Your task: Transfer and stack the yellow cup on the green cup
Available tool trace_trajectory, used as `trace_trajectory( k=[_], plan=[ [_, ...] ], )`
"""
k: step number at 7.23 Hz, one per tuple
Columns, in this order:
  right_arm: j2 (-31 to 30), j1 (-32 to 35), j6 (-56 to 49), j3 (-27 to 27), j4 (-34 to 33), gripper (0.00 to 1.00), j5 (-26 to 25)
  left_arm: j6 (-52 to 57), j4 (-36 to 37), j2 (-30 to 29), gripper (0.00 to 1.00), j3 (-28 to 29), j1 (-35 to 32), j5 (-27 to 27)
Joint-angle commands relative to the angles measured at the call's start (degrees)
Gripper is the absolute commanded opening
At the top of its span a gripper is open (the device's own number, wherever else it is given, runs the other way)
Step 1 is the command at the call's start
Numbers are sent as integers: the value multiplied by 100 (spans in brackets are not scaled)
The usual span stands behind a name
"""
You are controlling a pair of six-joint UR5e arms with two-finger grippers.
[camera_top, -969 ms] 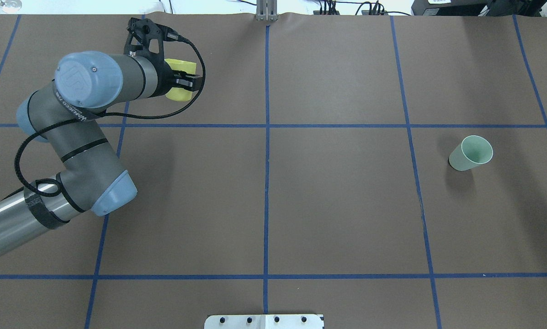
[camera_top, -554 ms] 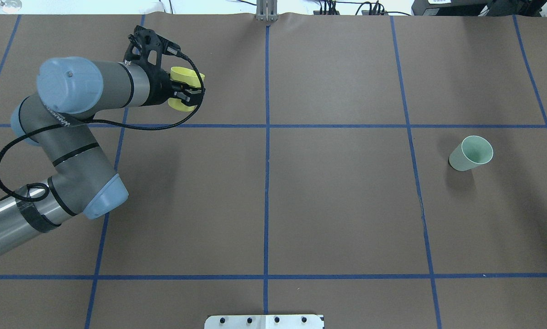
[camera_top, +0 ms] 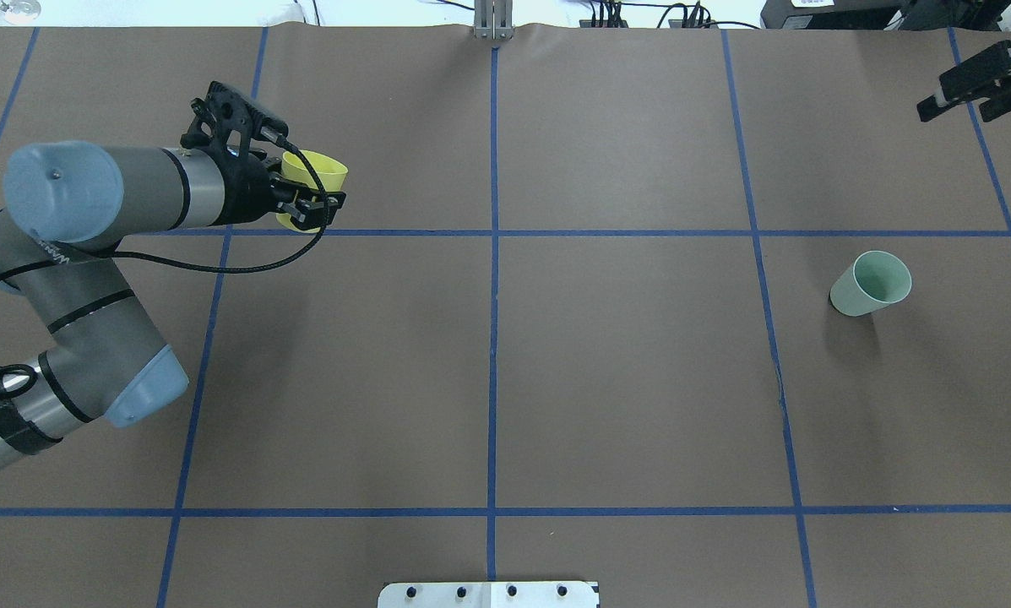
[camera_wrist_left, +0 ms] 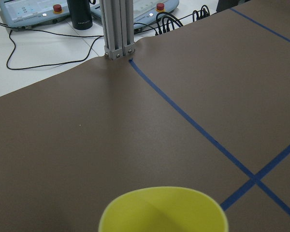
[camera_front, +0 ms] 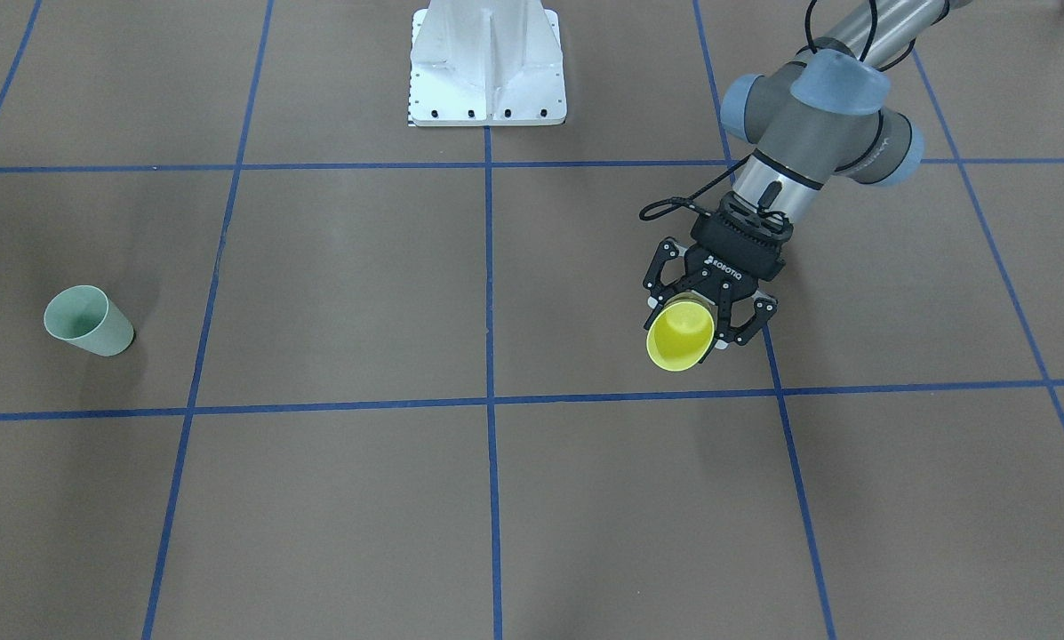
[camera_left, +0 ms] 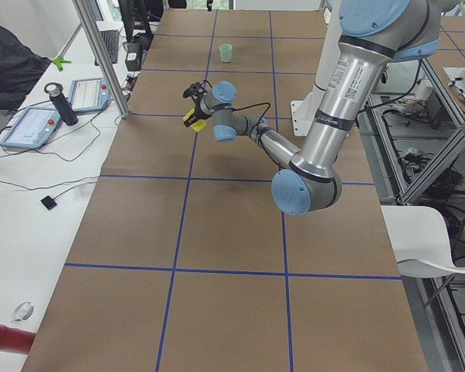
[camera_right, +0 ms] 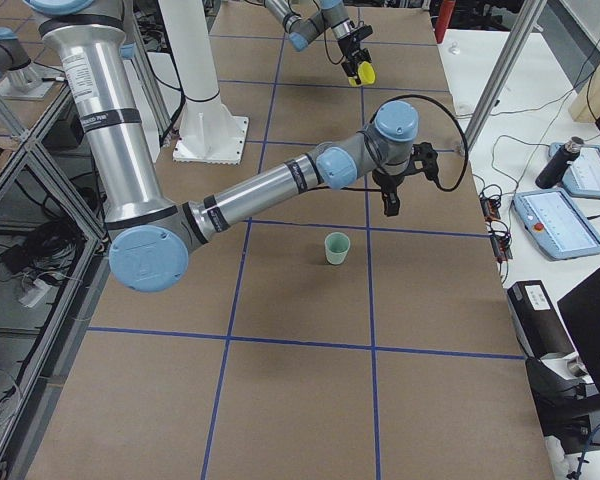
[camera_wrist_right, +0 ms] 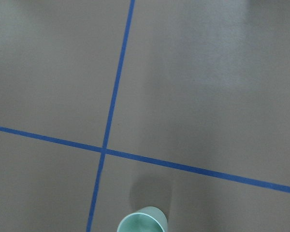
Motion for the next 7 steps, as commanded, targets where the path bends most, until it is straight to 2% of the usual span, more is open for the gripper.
trace_trajectory(
  k=[1,2,4,6,7],
  plan=[
    [405,-802,1532,-91,970,99,-132,10,-31,114,0,-158,13,-19],
    [423,-1136,2313,-161,1657,99,-237,10,-162,114,0,-150,30,-19],
    [493,-1866,3529,-214,2749,99,-780,-130,-461,88,0,-158,66,-19],
    [817,-2254,4183,-232,2841,99,-791,-140,-558,27,0,-210,83,-28],
    [836,-2413,4185,-232,2841,99,-774,-157,-663,79,0,-316,83,-315]
  ],
)
